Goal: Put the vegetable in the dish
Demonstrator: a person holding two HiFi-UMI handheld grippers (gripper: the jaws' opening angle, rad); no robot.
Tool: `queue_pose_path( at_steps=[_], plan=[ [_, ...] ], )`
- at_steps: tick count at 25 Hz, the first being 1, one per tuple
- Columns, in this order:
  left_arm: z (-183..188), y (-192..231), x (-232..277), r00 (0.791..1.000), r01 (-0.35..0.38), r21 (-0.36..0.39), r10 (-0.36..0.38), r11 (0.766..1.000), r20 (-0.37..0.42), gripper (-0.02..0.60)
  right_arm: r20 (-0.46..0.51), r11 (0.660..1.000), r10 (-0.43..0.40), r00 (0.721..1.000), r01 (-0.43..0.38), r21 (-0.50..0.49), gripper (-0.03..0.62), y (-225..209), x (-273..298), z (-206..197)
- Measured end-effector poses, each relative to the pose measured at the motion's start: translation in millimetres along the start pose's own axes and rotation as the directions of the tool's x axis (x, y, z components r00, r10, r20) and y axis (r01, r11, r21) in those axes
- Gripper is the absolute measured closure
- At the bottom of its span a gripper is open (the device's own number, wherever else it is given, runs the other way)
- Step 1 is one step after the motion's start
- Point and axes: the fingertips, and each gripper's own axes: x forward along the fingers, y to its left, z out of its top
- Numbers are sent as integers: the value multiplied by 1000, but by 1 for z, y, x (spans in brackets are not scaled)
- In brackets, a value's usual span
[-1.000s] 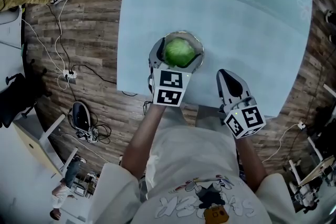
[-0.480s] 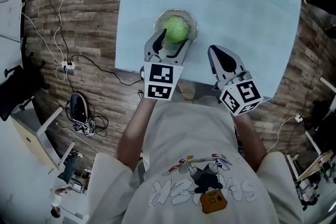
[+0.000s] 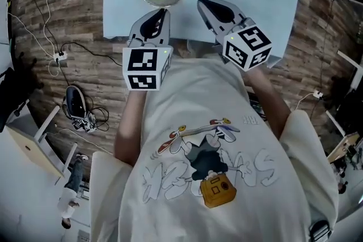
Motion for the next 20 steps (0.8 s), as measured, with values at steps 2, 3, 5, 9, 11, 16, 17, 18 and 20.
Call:
queue_pose_path(
  at_steps=[2, 3, 5, 9, 11, 16, 17, 18, 20],
  plan=[
    [3, -6, -13, 1000, 3, -3, -3, 1000, 23, 560, 0, 1000, 20, 1000, -20, 4, 572, 8, -3, 0],
    [4, -10, -19, 1000, 8, -2, -8, 1000, 29, 560, -3, 1000, 27, 1000, -27, 4, 572, 12, -6, 0],
    [5, -18, -30, 999, 15, -1, -15, 1000, 35, 560, -15, 999, 48, 999, -48, 8, 572, 20, -14, -2],
    [5, -38, -45, 999, 9, -2, -9, 1000, 50, 560, -39, 995, 104, 994, -104, 1, 572, 34, -31, -8],
    [5, -43, -43, 998, 6, 13, -7, 1000, 57, 571, -56, 994, 105, 993, -107, -33, 572, 37, -37, -12],
    [18, -36, -37, 996, -1, -17, 3, 1000, 92, 572, -49, 993, 98, 994, -101, -53, 572, 32, -40, -7],
    [19, -37, -36, 995, 0, -21, 2, 1000, 95, 572, -38, 995, 97, 995, -98, -25, 572, 27, -44, -5],
    [20, -40, -35, 995, 1, -22, 1, 1000, 97, 572, -30, 995, 96, 995, -95, 5, 572, 22, -48, -3],
    [24, -46, -34, 995, 4, -19, -2, 1000, 100, 572, -22, 995, 91, 996, -90, 48, 572, 15, -56, -2]
  ],
)
